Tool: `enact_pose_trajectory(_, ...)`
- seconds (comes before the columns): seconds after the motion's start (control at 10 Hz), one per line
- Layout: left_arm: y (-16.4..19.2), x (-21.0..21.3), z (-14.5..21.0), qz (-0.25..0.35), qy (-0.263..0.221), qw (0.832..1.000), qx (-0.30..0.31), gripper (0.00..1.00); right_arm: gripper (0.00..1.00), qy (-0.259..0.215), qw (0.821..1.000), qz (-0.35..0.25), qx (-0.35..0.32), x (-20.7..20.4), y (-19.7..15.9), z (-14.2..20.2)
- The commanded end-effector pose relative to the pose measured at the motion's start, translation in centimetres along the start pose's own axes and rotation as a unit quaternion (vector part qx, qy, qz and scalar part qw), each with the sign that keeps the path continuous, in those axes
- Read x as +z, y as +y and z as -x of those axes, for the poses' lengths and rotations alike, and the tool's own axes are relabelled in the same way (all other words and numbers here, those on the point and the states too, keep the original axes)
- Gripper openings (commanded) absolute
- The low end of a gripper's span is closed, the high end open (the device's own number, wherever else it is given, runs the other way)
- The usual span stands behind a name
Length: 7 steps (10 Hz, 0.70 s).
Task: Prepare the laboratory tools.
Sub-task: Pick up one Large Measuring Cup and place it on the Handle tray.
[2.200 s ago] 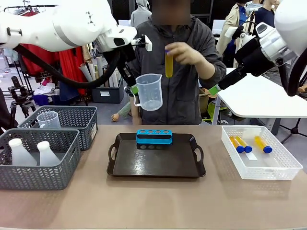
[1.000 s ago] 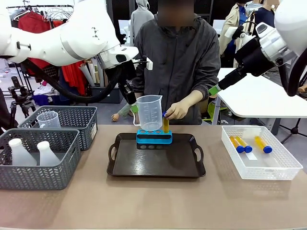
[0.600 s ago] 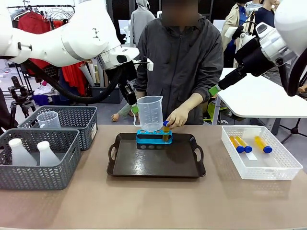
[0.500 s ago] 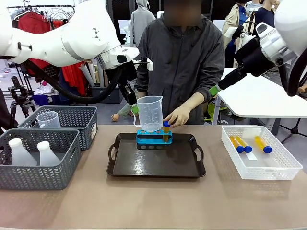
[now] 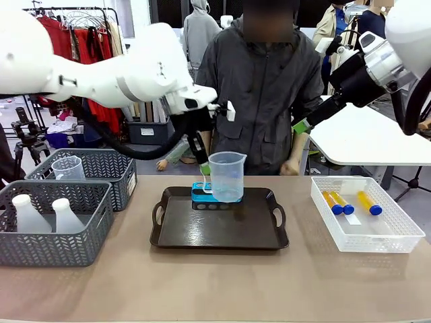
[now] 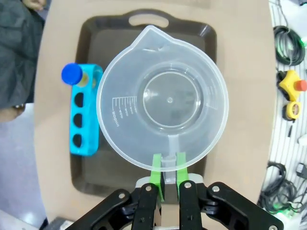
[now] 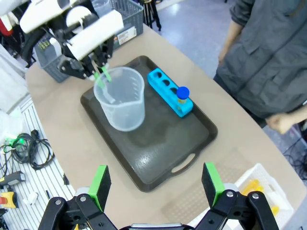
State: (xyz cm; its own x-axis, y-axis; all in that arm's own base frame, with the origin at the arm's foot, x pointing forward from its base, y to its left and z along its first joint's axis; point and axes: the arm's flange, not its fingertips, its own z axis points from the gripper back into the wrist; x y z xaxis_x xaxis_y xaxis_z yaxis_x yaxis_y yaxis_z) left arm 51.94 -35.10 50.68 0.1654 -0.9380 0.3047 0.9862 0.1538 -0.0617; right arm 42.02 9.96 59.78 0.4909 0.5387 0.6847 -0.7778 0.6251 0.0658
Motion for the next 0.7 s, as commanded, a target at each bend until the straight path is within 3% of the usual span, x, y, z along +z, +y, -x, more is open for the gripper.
enact_pose_trajectory(0.0,0.9,-2.6,-0.8,-0.012,0.000,0.999,-0.038,0.00,1.00,-0.001,1.000,-0.002,0.005,0.0,0.0,0.0)
enact_pose_trajectory(0.6,0.5,-11.1,-1.7,-0.051,0.001,0.994,-0.096,0.00,1.00,-0.001,1.000,-0.002,0.005,0.0,0.0,0.0)
